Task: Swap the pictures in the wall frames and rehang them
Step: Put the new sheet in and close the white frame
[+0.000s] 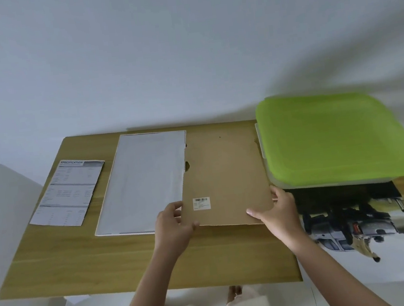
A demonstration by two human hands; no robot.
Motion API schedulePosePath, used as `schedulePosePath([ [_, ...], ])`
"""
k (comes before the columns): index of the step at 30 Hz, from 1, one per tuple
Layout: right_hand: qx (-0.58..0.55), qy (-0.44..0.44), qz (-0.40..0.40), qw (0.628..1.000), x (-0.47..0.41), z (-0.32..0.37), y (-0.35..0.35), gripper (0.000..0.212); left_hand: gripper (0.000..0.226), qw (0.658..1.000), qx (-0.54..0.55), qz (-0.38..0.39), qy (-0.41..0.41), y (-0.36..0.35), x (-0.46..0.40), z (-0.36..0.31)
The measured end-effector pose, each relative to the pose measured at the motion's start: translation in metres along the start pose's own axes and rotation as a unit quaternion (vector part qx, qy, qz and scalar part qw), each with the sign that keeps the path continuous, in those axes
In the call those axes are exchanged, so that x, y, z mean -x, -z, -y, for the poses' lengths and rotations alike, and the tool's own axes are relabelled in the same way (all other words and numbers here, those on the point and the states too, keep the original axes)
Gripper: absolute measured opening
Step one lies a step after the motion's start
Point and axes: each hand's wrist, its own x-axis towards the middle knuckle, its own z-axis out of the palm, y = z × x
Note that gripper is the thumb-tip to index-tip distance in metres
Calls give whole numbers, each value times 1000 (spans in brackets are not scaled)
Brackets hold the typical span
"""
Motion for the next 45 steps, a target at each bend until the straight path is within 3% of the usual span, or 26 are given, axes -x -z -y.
schedulePosePath([
  [12,-53,40,-37,997,34,49,-45,79,57,999,18,-1,-48,71,-15,26],
  [26,-40,60,25,997,54,107,-149,82,61,999,46,-10,-2,172,-33,95],
  [32,-7,59,28,998,49,117,-168,75,61,999,41,-1,5,185,-50,108],
  [45,61,50,67,995,49,101,-176,80,59,999,5,29,43,176,-65,130],
])
